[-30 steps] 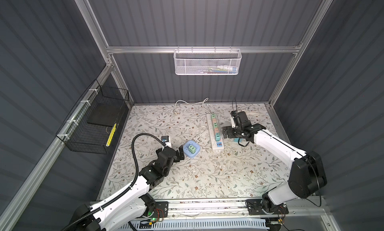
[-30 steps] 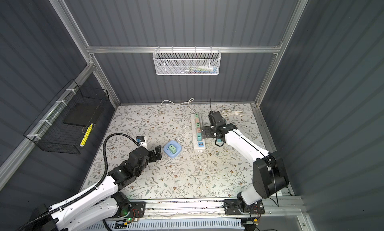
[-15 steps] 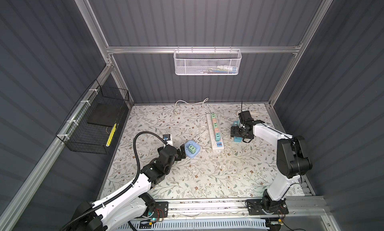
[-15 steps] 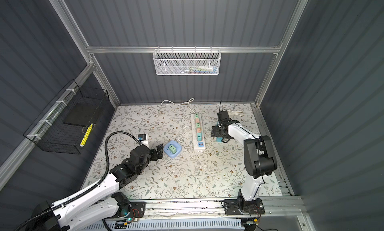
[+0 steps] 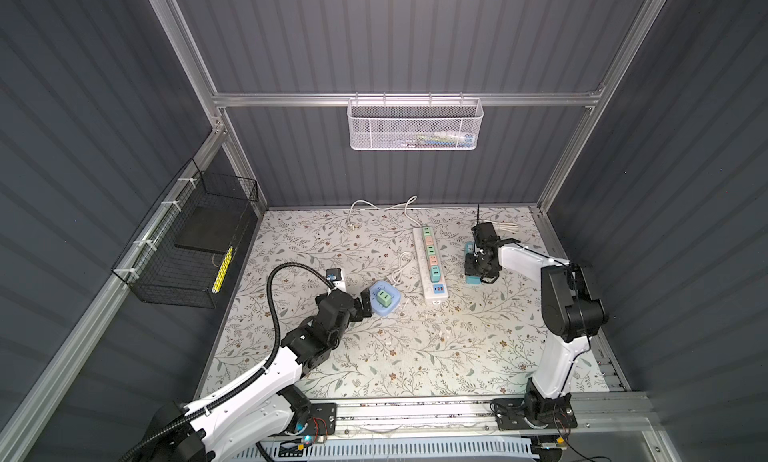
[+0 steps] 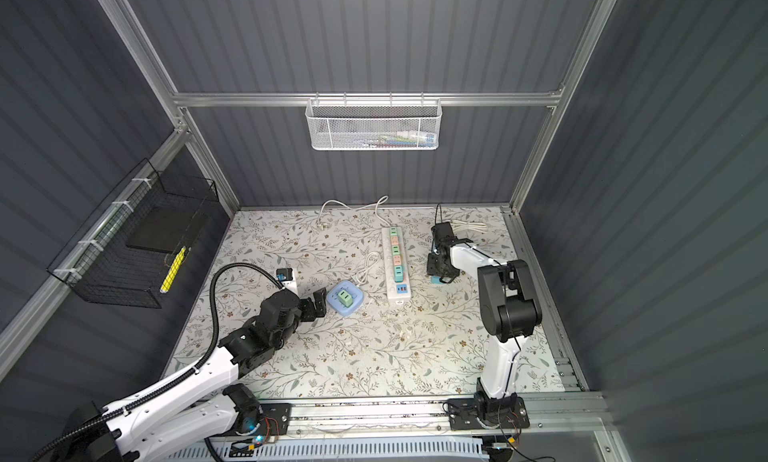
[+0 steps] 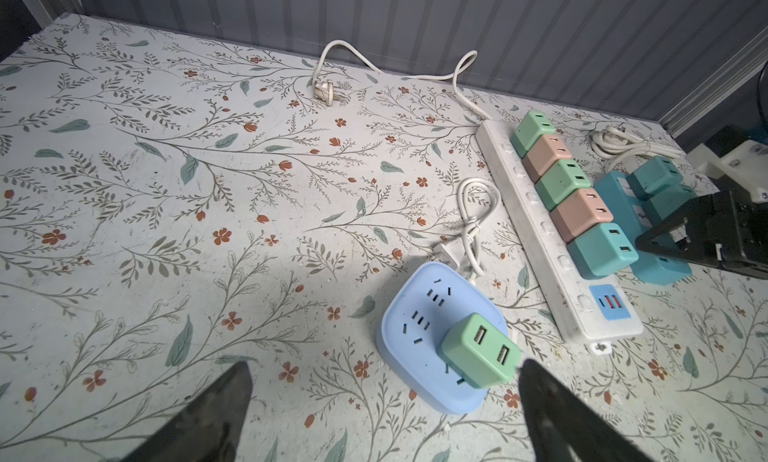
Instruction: Insert the plug
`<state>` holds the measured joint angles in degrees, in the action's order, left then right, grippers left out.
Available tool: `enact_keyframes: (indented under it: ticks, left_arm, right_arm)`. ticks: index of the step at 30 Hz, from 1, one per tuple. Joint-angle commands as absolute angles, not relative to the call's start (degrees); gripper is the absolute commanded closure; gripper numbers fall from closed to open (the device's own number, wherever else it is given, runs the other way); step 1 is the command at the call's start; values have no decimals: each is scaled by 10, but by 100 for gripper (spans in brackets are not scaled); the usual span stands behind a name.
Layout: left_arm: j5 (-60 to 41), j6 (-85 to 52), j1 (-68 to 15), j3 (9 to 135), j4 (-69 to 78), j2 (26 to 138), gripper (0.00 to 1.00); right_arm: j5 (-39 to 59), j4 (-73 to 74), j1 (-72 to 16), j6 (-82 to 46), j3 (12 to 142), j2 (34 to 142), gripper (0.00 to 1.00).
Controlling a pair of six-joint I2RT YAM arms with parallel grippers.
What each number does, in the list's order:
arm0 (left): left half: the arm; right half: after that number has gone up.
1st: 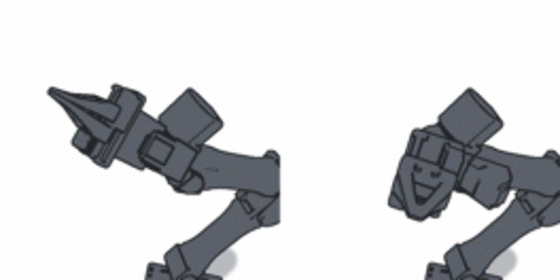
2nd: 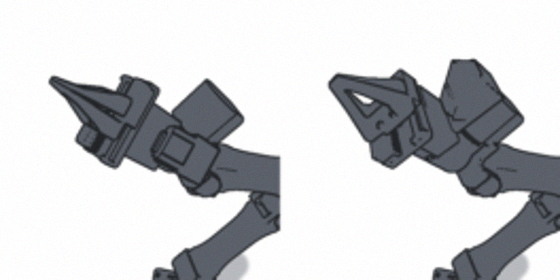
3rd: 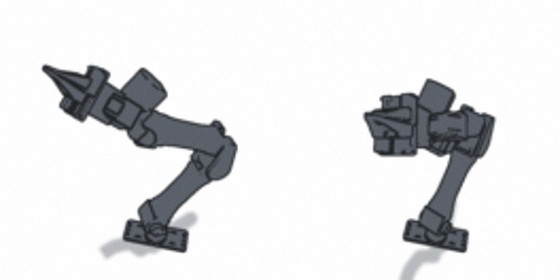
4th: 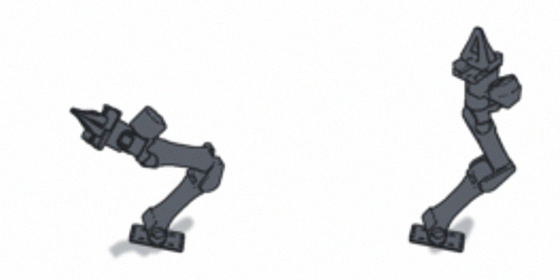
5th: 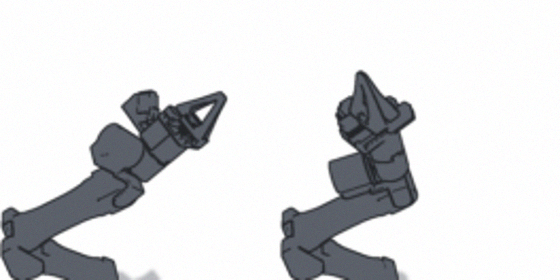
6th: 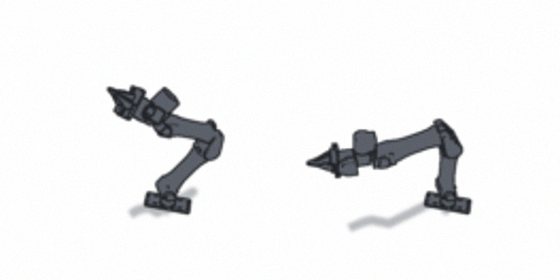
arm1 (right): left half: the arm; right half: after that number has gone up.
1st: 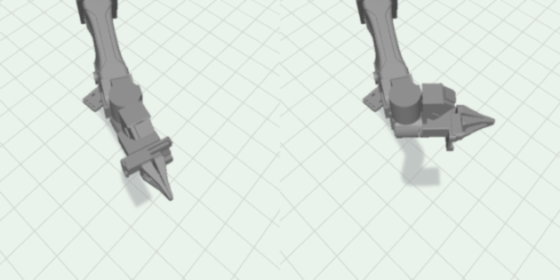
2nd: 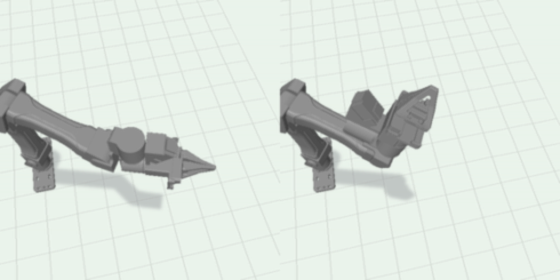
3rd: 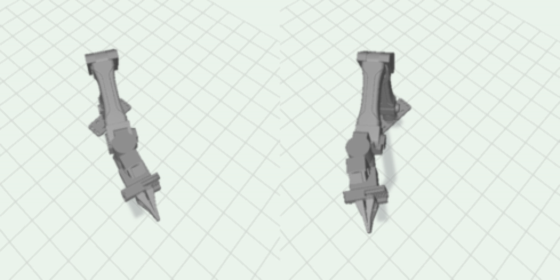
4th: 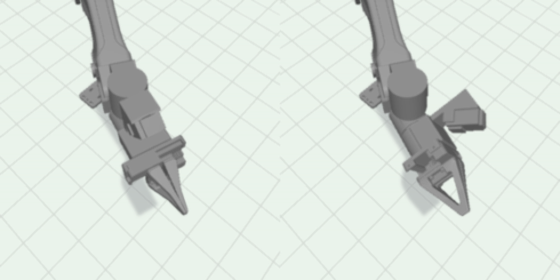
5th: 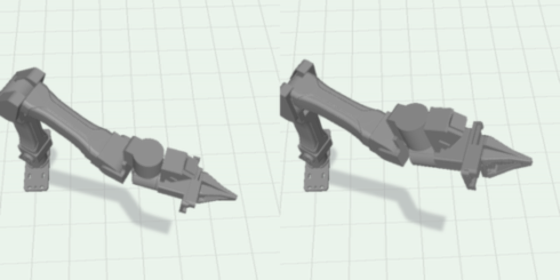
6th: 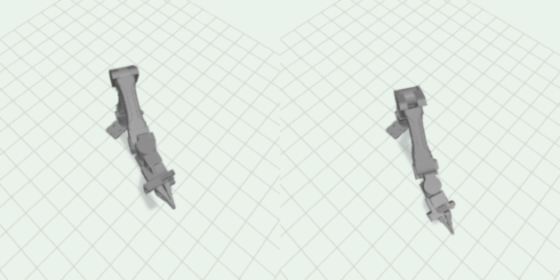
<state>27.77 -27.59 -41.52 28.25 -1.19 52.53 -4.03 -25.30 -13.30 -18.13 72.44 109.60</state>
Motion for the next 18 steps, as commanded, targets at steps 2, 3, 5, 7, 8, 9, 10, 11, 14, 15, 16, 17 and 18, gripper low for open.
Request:
enact_keyframes:
  ticks: [2, 3, 5, 7, 8, 9, 10, 11, 14, 15, 16, 17, 18]
  left_arm:
    - [273, -270, -410, 303, -8, 528, 0]
    - [273, -271, -410, 302, -8, 528, 0]
    - [273, -272, -410, 303, -8, 529, 0]
    - [270, -272, -410, 304, -8, 530, 0]
    - [270, -273, -410, 305, -9, 530, 0]
    - [269, -273, -409, 305, -10, 529, 0]
    - [269, -273, -410, 305, -10, 528, 0]
    - [269, -273, -410, 305, -11, 527, 0]
    - [269, -273, -410, 306, -12, 525, 0]
    - [270, -274, -410, 306, -13, 524, 0]
    - [270, -274, -410, 307, -15, 523, 0]
    - [271, -274, -410, 308, -17, 522, 0]
    - [272, -274, -410, 309, -19, 521, 0]
  right_arm:
    - [-20, -255, -167, -178, 719, 1102, 62]
    - [-17, -255, -176, -177, 718, 1103, 62]
    - [-15, -253, -192, -178, 716, 1106, 63]
    - [-17, -253, -207, -181, 715, 1108, 62]
    - [-18, -253, -212, -183, 714, 1108, 62]
    - [-18, -251, -216, -184, 713, 1107, 61]
    - [-22, -251, -219, -187, 712, 1106, 60]
    - [-25, -252, -220, -189, 711, 1105, 59]
    - [-24, -253, -220, -187, 712, 1101, 54]
    - [-25, -257, -220, -186, 713, 1098, 50]
    - [-27, -259, -220, -185, 714, 1094, 44]
    - [-29, -260, -220, -183, 714, 1086, 41]
    - [-29, -262, -220, -182, 714, 1078, 39]
